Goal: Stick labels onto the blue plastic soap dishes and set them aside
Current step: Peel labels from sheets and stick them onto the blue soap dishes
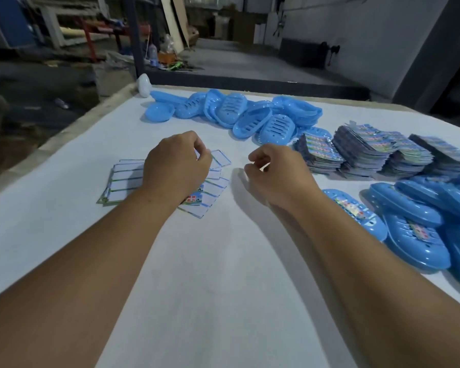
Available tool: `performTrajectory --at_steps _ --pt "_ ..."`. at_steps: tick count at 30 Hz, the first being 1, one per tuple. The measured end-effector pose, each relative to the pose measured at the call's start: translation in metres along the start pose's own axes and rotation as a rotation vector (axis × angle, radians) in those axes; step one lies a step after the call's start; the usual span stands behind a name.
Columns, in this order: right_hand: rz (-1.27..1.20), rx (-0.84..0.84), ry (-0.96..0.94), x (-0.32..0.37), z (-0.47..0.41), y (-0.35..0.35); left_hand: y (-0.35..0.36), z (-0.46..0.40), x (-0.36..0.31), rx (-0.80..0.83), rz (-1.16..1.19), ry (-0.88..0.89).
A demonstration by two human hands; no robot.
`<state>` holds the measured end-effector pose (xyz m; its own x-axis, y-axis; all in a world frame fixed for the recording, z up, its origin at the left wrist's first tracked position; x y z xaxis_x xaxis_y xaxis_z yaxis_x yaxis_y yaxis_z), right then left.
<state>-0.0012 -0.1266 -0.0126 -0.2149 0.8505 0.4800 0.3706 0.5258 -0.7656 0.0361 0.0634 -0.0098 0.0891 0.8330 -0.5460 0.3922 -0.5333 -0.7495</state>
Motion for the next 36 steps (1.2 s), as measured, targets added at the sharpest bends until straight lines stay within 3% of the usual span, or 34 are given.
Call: performTrajectory --at_steps 7,10,14,24,30,36 --pt "-0.058 -0.099 0.096 -0.005 -0.003 -0.010 0.009 -0.012 -0.018 0.076 0.040 0.017" --pt "-0.112 -0.182 0.170 -0.010 -0.005 -0.022 0.025 -0.031 -0.032 0.151 -0.074 0.087" --pt "-0.164 -0.156 0.207 -0.011 -0.003 -0.024 0.054 -0.054 -0.047 0.218 -0.169 0.127" --pt "-0.218 -0.117 0.208 -0.011 -0.003 -0.025 0.083 -0.073 -0.078 0.099 -0.168 0.150" --pt "-0.219 -0.100 0.189 -0.009 -0.004 -0.024 0.070 -0.067 -0.070 0.073 -0.061 0.163" --pt "-0.141 -0.100 0.065 -0.004 -0.001 -0.020 0.029 -0.044 -0.058 0.022 0.262 0.154"
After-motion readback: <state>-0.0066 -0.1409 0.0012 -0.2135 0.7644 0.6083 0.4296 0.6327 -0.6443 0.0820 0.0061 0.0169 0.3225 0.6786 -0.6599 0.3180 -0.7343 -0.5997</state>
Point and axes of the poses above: each hand's wrist, its own z-axis away from the middle knuckle, its own y-axis out of the palm, x = y × z, the point moved 1 cm from there along -z, towards the middle knuckle, and after that the axes turned 11 degrees about -y, right-handed, at the moved point
